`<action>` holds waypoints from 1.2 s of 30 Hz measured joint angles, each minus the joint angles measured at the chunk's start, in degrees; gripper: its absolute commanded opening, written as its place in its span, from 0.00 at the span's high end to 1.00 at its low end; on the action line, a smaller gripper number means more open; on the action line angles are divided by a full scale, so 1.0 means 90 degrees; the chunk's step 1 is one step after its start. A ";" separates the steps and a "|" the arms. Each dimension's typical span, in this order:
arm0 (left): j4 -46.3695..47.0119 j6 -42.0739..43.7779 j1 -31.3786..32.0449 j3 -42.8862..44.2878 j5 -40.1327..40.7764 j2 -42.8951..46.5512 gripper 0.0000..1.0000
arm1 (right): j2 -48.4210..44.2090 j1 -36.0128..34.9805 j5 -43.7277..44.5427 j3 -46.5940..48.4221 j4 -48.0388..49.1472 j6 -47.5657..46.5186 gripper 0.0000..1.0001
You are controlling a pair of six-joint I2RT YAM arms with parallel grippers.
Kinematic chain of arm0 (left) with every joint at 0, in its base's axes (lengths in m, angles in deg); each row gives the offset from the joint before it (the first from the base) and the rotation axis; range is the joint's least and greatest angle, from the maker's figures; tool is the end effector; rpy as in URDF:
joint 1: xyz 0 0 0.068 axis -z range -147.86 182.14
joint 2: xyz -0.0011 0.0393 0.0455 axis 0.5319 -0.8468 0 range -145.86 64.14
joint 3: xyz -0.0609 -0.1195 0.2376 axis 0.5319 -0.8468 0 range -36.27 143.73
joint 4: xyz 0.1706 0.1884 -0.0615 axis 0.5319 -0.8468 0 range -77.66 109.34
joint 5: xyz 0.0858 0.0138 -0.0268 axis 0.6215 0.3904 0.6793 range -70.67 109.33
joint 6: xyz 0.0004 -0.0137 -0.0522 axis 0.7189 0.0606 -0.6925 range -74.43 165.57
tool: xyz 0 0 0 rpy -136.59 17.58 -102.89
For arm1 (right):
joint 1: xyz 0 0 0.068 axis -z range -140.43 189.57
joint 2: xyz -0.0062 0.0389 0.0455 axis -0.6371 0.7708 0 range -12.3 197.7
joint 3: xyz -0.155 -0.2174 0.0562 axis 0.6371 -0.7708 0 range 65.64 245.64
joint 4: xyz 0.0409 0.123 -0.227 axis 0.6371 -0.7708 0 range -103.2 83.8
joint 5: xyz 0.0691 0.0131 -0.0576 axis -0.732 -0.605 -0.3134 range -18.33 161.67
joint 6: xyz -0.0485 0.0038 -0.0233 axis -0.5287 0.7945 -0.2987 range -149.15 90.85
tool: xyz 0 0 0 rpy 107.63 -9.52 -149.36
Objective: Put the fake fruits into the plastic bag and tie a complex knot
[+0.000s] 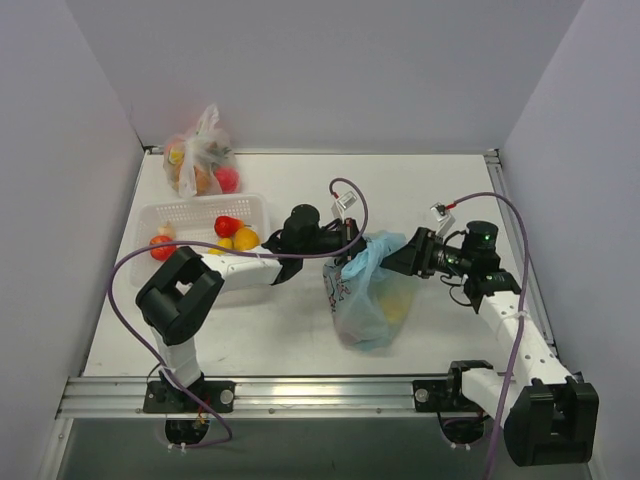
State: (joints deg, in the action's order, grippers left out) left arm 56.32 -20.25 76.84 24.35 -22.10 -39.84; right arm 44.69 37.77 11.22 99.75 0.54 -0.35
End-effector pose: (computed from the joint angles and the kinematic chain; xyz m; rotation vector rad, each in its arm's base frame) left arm 0.2699 -0.3005 0.2338 0.3010 2.1066 -1.9159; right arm 0.2120 0.0376 0.2695 -0.3371 1.8824 1.3318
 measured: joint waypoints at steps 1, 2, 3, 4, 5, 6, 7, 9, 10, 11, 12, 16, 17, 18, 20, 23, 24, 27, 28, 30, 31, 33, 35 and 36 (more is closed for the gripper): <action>0.0005 -0.0002 0.0005 0.0002 0.0002 -0.0022 1.00 | 0.0002 -0.0083 0.0022 0.0000 -0.0012 -0.0022 0.38; 0.0005 0.0000 0.0012 0.0002 0.0005 -0.0044 1.00 | 0.0005 -0.0182 0.0058 0.0000 -0.0017 -0.0039 0.37; 0.0012 0.0000 0.0024 0.0012 0.0012 -0.0070 1.00 | 0.0010 -0.0289 0.0085 0.0000 -0.0017 -0.0058 0.35; 0.0012 0.0000 0.0032 0.0029 0.0029 -0.0095 1.00 | 0.0017 -0.0435 0.0136 0.0000 -0.0017 -0.0056 0.33; 0.0015 -0.0002 0.0039 0.0041 0.0044 -0.0119 1.00 | 0.0032 -0.0549 0.0182 0.0000 -0.0010 -0.0051 0.32; 0.0017 -0.0005 0.0049 0.0046 0.0068 -0.0136 1.00 | 0.0053 -0.0644 0.0221 -0.0005 0.0010 -0.0034 0.31; 0.0017 -0.0005 0.0053 0.0061 0.0075 -0.0151 1.00 | 0.0078 -0.0721 0.0257 -0.0027 0.0063 -0.0010 0.29; 0.0024 -0.0012 0.0075 0.0107 0.0090 -0.0214 1.00 | 0.0153 -0.0840 0.0340 -0.0090 0.0187 0.0085 0.27; 0.0044 -0.0032 0.0092 0.0143 0.0104 -0.0255 1.00 | 0.0194 -0.0894 0.0369 -0.0107 0.0228 0.0131 0.26; 0.0083 -0.0063 0.0109 0.0160 0.0124 -0.0287 1.00 | 0.0248 -0.0933 0.0406 -0.0126 0.0306 0.0197 0.25; 0.0109 -0.0102 0.0124 0.0177 0.0129 -0.0316 1.00 | 0.0301 -0.0959 0.0427 -0.0146 0.0381 0.0277 0.25; 0.0291 -0.0194 0.0189 0.0228 0.0250 -0.0452 1.00 | 0.0512 -0.1056 0.0444 -0.0211 0.0799 0.0665 0.26; 0.0338 -0.0228 0.0194 0.0248 0.0277 -0.0493 1.00 | 0.0576 -0.1100 0.0444 -0.0226 0.0971 0.0782 0.26; 0.0384 -0.0262 0.0202 0.0260 0.0306 -0.0529 1.00 | 0.0634 -0.1144 0.0444 -0.0233 0.1139 0.0901 0.27; 0.0476 -0.0335 0.0216 0.0274 0.0355 -0.0588 1.00 | 0.0746 -0.1241 0.0444 -0.0250 0.1498 0.1156 0.27; 0.0682 -0.0469 0.0199 0.0274 0.0384 -0.0617 1.00 | 0.0872 -0.1277 0.0376 -0.0306 0.1940 0.1428 0.26; 0.0738 -0.0503 0.0187 0.0274 0.0384 -0.0617 1.00 | 0.0903 -0.1282 0.0345 -0.0306 0.2042 0.1494 0.25; 0.0935 -0.0576 0.0148 0.0277 0.0335 -0.0617 1.00 | 0.1001 -0.1311 0.0277 -0.0306 0.2370 0.1625 0.24; 0.1013 -0.0614 0.0138 0.0277 0.0301 -0.0614 1.00 | 0.1039 -0.1316 0.0238 -0.0306 0.2482 0.1639 0.24; 0.1156 -0.0663 0.0131 0.0274 0.0194 -0.0617 1.00 | 0.1115 -0.1336 0.0136 -0.0306 0.2674 0.1644 0.23; 0.1248 -0.0675 0.0129 0.0270 0.0126 -0.0617 1.00 | 0.1149 -0.1353 0.0080 -0.0306 0.2773 0.1639 0.23; 0.1498 -0.0699 0.0124 0.0223 0.0010 -0.0617 1.00 | 0.1209 -0.1392 -0.0032 -0.0306 0.2960 0.1625 0.23; 0.1678 -0.0721 0.0102 0.0160 -0.0053 -0.0617 1.00 | 0.1268 -0.1440 -0.0053 -0.0304 0.3094 0.1591 0.24; 0.1736 -0.0733 0.0090 0.0131 -0.0083 -0.0617 1.00 | 0.1302 -0.1462 -0.0058 -0.0301 0.3157 0.1562 0.23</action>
State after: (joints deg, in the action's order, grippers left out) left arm 71.94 -26.85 77.65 25.53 -22.84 -45.39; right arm 56.41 24.61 10.70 97.04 28.96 13.70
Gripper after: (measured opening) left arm 0.023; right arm 0.765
